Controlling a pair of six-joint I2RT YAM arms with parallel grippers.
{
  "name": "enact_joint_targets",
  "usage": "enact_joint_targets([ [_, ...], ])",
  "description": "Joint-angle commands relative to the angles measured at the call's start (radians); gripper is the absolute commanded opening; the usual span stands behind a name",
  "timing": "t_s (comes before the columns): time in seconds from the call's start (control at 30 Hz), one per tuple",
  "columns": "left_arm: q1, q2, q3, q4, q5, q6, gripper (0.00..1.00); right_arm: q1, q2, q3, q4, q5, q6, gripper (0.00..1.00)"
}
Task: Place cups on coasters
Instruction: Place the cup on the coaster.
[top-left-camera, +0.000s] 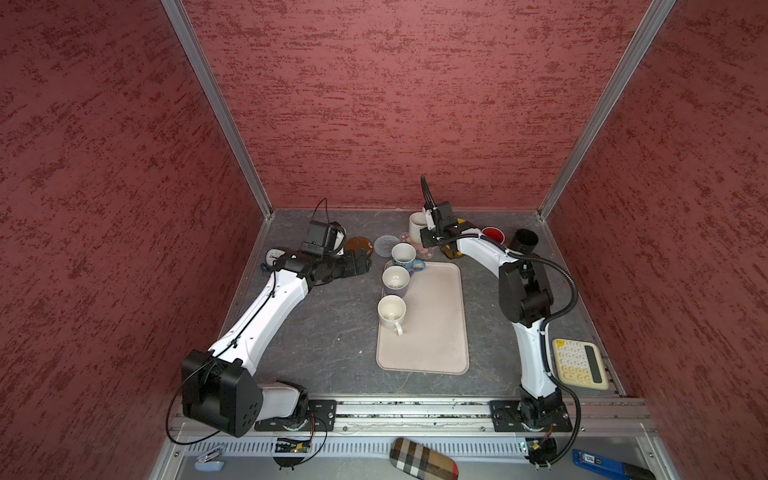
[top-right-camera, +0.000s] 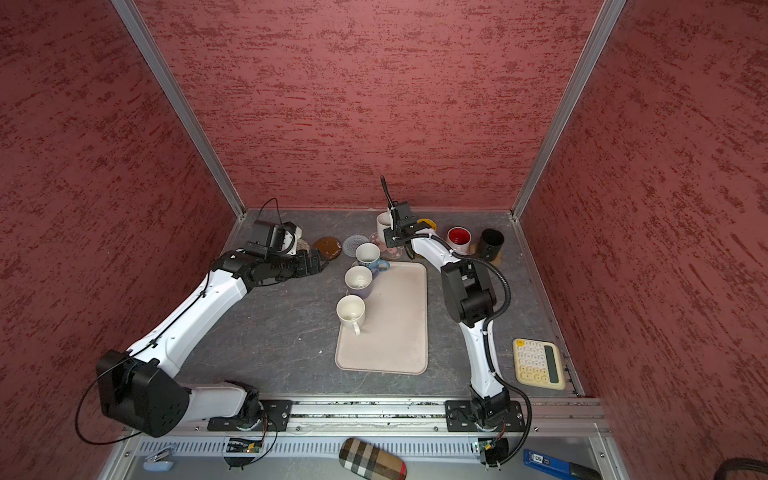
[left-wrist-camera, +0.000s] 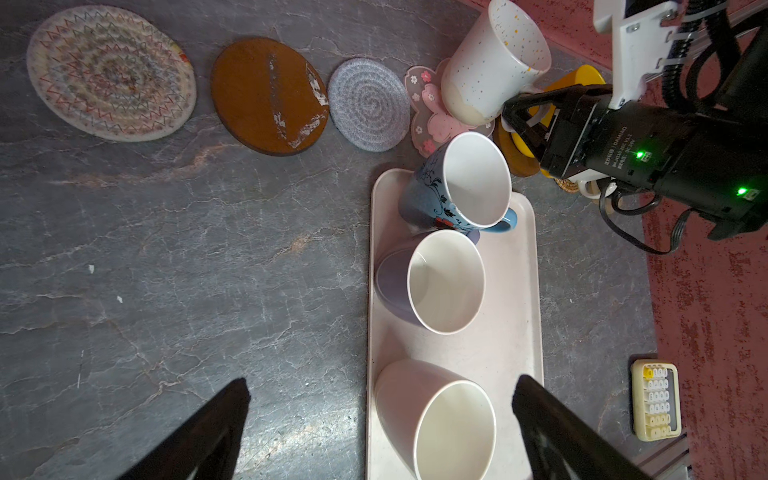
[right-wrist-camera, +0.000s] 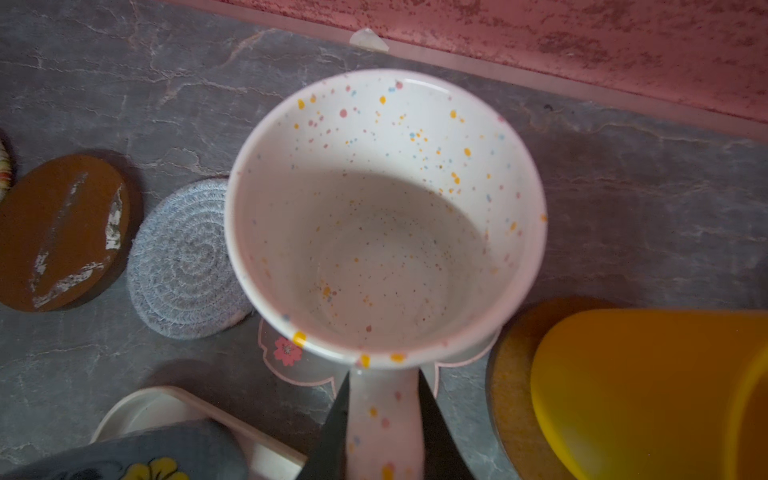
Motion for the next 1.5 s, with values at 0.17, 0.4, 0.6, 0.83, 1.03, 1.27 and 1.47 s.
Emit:
enact_joint_targets([
  [0.17,0.009,0.008,0.006,0.04,0.01,0.012,0.99,-0.009,-0.039,-0.05,0.233,-0.017,-0.043,0.0],
  [0.4,0.009,-0.001,0.004,0.041,0.011,0.008,0.99,-0.01,-0.054,-0.115,0.271,-0.011,-0.042,0.0],
  [0.6,0.009,-0.02,-0.001,0.021,0.002,0.003,1.0,-0.009,-0.068,-0.146,0.286,-0.014,-0.038,0.15],
  [0.83,-0.004,-0.067,0.009,-0.053,-0.006,0.0,0.99,-0.009,-0.098,-0.171,0.292,-0.023,-0.038,0.39],
  [1.03,-0.066,-0.108,0.037,-0.176,-0.063,-0.027,0.89,-0.009,-0.125,-0.183,0.287,-0.034,-0.033,0.51],
  [1.27,-0.141,-0.145,0.03,-0.248,-0.101,-0.062,0.75,-0.009,-0.223,-0.215,0.262,-0.054,-0.055,0.6],
  [1.47,-0.114,-0.12,0.03,-0.212,0.01,-0.078,0.57,-0.009,-0.361,-0.276,0.157,-0.238,-0.14,0.54],
])
